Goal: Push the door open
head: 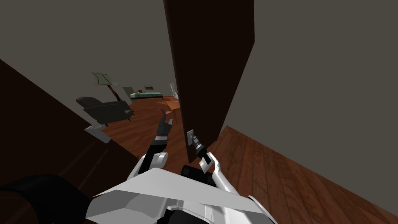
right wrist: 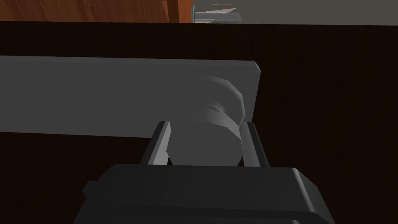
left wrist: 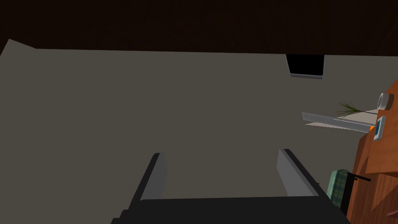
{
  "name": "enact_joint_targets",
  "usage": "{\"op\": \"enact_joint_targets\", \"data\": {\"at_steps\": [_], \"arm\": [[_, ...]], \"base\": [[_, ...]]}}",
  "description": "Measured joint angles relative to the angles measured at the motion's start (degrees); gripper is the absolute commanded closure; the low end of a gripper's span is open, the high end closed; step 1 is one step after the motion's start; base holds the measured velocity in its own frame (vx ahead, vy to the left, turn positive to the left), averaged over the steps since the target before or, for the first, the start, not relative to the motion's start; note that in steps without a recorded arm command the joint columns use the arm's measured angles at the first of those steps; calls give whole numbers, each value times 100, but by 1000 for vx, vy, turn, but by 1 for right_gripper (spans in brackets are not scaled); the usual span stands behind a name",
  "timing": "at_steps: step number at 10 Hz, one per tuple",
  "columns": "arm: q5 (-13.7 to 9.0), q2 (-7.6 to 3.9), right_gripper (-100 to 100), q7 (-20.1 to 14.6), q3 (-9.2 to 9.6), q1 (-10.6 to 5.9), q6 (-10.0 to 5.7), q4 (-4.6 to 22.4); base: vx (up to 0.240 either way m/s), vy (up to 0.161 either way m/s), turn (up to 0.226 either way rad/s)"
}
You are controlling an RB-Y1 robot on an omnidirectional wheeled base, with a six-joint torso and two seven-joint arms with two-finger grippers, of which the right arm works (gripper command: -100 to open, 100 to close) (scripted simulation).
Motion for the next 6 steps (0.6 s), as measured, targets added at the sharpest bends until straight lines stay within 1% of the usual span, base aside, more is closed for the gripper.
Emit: {"op": "enact_joint_targets", "data": {"at_steps": [2, 3, 4, 5, 6], "arm": [[132, 41, 100, -33, -76, 47, -24, 17], [189, 54, 100, -54, -111, 53, -49, 47], [262, 53, 100, -84, -147, 95, -52, 42], [332, 57, 100, -94, -172, 168, -31, -13], [410, 11, 100, -122, -194, 271, 20, -164]], "base": [[84, 163, -125], [116, 185, -151], [132, 164, -125], [137, 138, -154], [131, 154, -139]]}}
